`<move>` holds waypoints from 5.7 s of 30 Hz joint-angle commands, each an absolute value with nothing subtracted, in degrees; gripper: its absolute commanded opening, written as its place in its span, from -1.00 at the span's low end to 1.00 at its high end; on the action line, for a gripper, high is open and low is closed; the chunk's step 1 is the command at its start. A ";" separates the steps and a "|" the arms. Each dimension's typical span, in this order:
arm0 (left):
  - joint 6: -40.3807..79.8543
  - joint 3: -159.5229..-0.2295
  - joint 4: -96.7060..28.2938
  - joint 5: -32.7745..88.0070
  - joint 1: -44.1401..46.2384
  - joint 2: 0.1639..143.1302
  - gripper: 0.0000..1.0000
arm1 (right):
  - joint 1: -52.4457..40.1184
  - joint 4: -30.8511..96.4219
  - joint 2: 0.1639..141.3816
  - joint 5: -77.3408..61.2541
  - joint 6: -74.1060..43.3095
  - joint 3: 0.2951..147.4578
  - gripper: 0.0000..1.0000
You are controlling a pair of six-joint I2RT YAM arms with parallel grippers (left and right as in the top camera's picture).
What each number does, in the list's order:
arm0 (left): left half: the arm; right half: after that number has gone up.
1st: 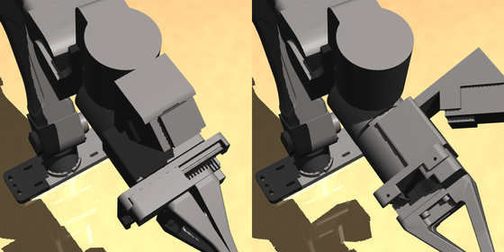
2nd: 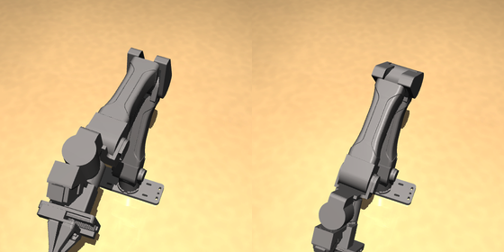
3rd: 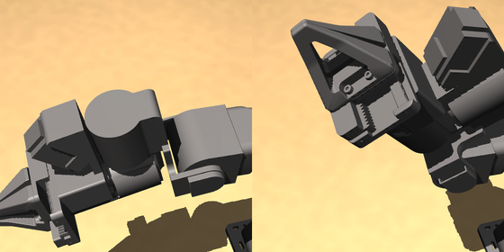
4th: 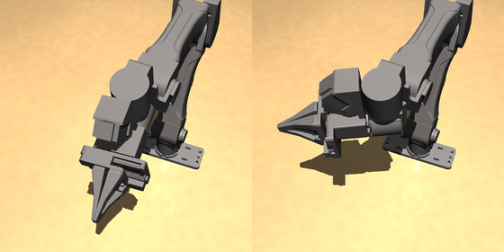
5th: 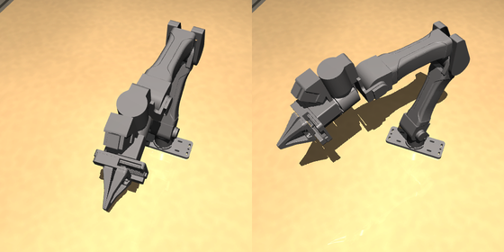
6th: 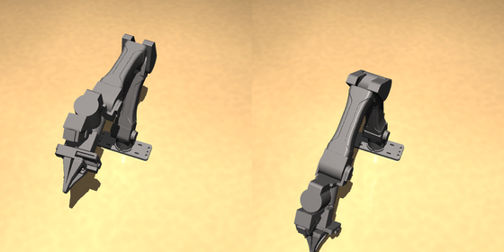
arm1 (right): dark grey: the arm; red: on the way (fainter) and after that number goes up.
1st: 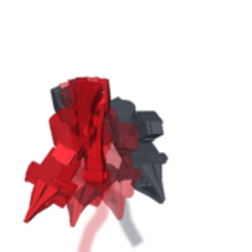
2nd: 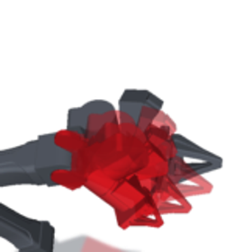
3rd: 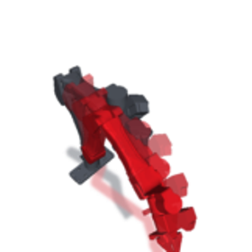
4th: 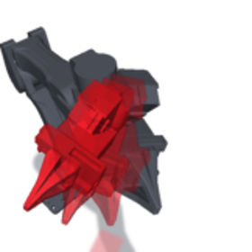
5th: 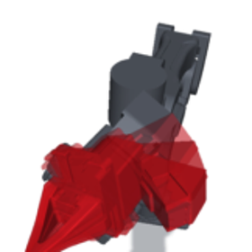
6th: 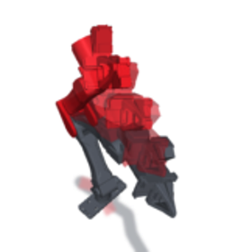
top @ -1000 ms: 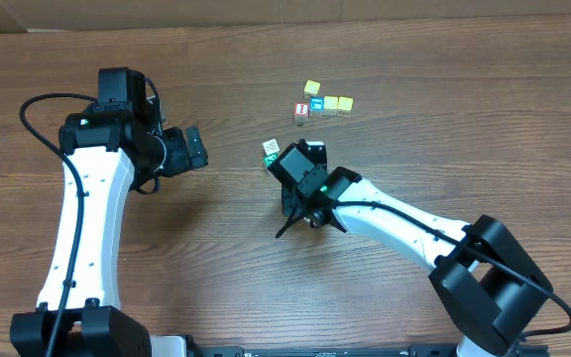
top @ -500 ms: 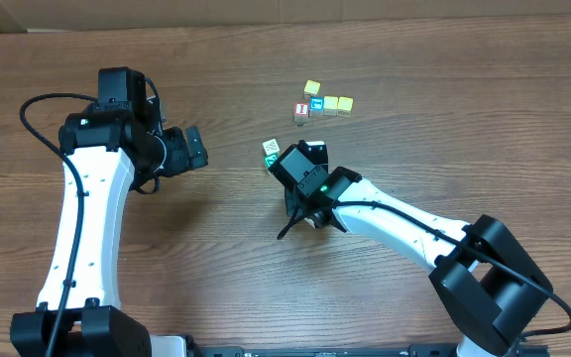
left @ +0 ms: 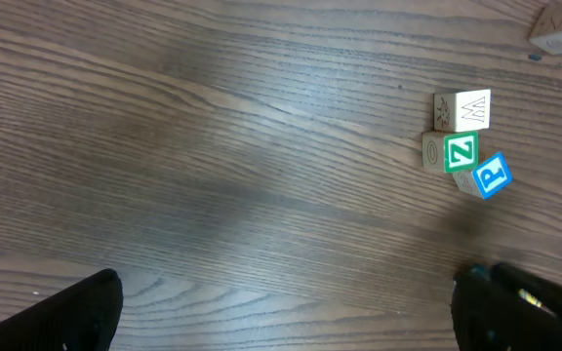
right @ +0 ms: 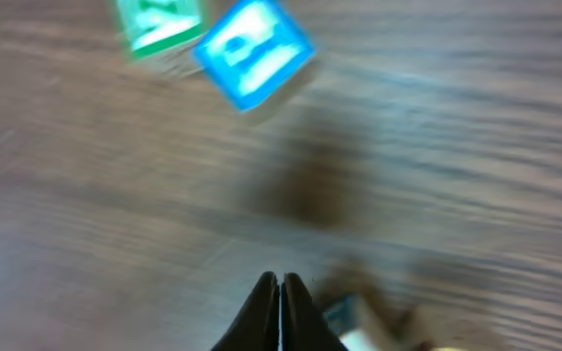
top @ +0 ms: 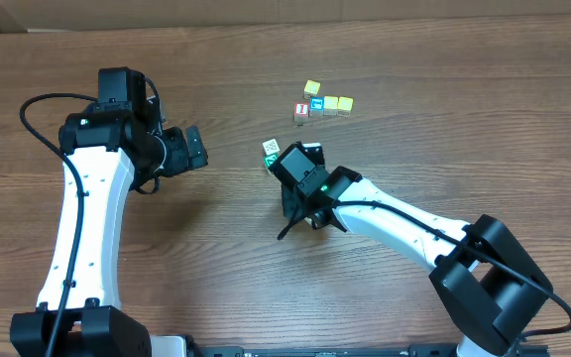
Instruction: Flip 5 blocks
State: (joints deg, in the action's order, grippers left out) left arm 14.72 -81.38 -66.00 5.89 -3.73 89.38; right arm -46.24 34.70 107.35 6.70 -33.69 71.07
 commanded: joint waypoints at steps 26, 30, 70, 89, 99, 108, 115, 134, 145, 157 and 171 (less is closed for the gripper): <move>15.44 -82.65 -65.78 5.52 -3.36 89.95 1.00 | -48.69 39.75 106.52 4.32 -30.44 69.34 -0.92; 15.44 -82.65 -65.80 5.52 -3.33 89.95 1.00 | -48.69 39.48 106.52 6.31 -32.34 68.84 -0.92; 15.44 -82.65 -65.80 5.52 -3.36 89.95 1.00 | -48.66 38.00 106.52 9.04 -38.22 68.18 -0.92; 15.44 -82.65 -65.80 5.52 -3.36 89.95 0.99 | -48.66 37.39 106.52 12.91 -39.53 68.18 -0.91; 15.44 -82.65 -65.78 5.52 -3.36 89.95 1.00 | -48.66 37.76 106.52 13.80 -40.77 68.18 -0.91; 15.44 -82.65 -65.78 5.52 -3.36 89.95 1.00 | -48.66 36.69 106.50 12.97 -40.47 68.84 -0.61; 15.44 -82.65 -65.78 5.52 -3.36 89.95 1.00 | -45.32 40.64 106.50 10.33 -33.82 81.03 -0.22; 15.44 -82.65 -65.78 5.52 -3.36 89.95 1.00 | -42.13 29.98 109.08 2.42 -13.19 80.55 0.18; 15.44 -82.65 -65.80 5.52 -3.36 89.95 1.00 | -42.13 25.54 118.69 6.26 -8.69 80.55 0.31; 15.44 -82.65 -65.78 5.52 -3.36 89.95 1.00 | -41.91 26.50 119.28 6.52 -8.95 80.58 -0.07; 15.44 -82.65 -65.78 5.52 -3.36 89.95 1.00 | -41.93 27.33 119.26 6.37 -13.80 80.64 -0.39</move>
